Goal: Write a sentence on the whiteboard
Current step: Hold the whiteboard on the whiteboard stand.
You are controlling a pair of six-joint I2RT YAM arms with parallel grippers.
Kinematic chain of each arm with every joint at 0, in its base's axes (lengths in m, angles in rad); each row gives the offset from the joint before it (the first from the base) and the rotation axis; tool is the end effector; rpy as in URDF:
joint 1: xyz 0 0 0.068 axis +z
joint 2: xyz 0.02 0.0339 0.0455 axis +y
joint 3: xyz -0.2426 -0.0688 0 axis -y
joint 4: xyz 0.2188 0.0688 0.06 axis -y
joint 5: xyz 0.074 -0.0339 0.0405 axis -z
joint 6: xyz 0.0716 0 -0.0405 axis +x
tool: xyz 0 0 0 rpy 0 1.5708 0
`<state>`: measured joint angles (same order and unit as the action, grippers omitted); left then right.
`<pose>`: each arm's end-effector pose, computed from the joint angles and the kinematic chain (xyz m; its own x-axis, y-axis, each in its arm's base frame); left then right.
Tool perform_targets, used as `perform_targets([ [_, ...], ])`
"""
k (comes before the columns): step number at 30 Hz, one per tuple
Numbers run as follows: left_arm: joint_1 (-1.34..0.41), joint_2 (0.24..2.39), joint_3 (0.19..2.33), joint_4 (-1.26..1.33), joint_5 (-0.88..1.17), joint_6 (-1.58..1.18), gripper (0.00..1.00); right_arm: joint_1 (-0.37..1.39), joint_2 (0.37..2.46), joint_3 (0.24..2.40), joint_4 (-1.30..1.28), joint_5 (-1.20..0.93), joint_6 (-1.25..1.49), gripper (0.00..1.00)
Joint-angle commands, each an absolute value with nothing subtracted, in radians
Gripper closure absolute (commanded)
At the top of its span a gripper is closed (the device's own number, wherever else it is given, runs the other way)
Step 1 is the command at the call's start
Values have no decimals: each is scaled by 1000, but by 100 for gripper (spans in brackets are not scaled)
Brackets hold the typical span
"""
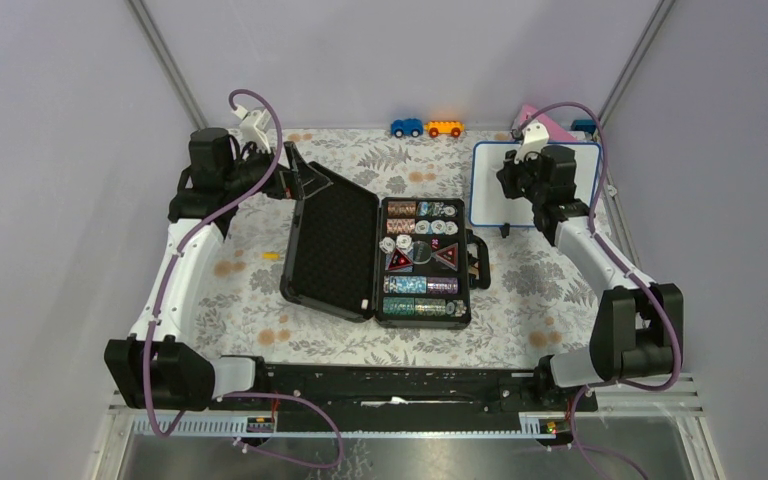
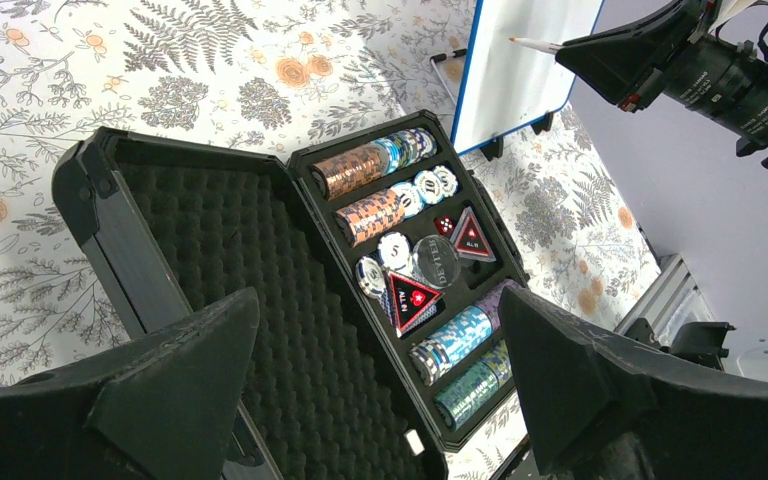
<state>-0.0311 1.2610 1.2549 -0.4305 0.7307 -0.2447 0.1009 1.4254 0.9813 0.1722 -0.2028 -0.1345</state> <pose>0.2790 -0.0565 0.3494 -0.5621 -0.1630 -0.8108 0.5066 0.7071 -0.4933 0.3438 0.0493 0.2750 -0.2257 -0.1549 -0.9618 -0.3249 0.9427 -0.0756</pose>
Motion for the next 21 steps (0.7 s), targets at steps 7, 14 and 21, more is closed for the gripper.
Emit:
perform_targets([
  [7, -26, 1256, 1295, -368, 765, -258, 1, 95, 1466, 1076, 236, -191, -153, 100],
  [14, -26, 1255, 1293, -368, 765, -256, 1, 95, 1492, 1104, 234, -193, -152, 100],
  [21, -26, 1256, 1295, -365, 774, -259, 1, 95, 1516, 1124, 229, -189, -162, 100],
])
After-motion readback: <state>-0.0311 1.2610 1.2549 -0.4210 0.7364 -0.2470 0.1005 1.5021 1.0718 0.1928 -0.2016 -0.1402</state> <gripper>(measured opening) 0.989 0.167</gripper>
